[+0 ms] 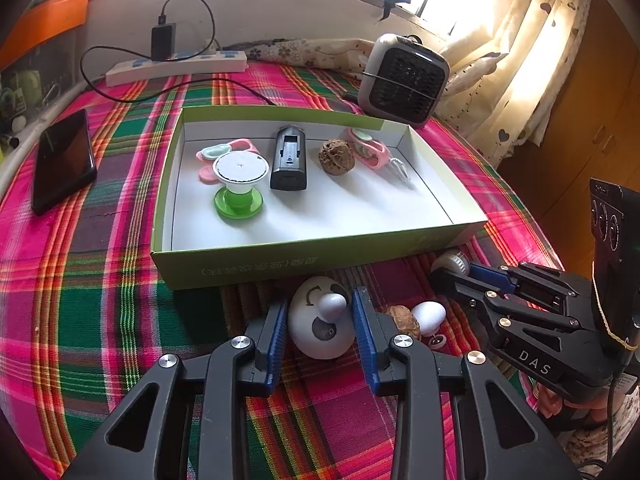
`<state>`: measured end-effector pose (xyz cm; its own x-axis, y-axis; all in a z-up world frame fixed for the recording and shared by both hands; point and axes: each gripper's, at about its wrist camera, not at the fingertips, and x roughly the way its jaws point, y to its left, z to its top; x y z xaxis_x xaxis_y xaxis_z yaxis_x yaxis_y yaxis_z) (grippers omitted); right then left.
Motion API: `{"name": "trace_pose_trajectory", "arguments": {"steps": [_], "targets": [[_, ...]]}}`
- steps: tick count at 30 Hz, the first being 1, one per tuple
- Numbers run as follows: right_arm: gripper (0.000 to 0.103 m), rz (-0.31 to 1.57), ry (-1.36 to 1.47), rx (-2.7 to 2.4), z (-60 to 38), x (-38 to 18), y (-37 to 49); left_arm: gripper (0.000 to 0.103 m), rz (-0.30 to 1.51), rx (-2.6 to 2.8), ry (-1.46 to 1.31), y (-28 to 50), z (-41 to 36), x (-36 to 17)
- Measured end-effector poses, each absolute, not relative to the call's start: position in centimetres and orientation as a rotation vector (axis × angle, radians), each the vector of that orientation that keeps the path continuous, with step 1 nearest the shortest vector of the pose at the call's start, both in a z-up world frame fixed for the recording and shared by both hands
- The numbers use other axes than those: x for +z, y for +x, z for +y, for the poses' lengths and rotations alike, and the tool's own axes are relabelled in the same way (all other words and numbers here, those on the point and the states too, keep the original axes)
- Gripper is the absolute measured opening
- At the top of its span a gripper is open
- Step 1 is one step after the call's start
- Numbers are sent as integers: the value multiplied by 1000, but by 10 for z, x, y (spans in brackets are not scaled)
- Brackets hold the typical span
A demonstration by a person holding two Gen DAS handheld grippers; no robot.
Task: Organize objects
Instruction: 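Close the right tool on the small white round container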
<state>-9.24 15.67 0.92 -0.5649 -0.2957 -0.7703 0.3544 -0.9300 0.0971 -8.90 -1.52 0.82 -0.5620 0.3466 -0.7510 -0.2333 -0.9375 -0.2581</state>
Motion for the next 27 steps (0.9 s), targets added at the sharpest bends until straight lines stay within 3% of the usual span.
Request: {"name": "trace_pose_trajectory", "arguments": {"steps": [27], "targets": [[20, 95, 1182, -2495, 159, 15, -87, 25, -191, 2536, -1222, -85, -19, 18]]}}
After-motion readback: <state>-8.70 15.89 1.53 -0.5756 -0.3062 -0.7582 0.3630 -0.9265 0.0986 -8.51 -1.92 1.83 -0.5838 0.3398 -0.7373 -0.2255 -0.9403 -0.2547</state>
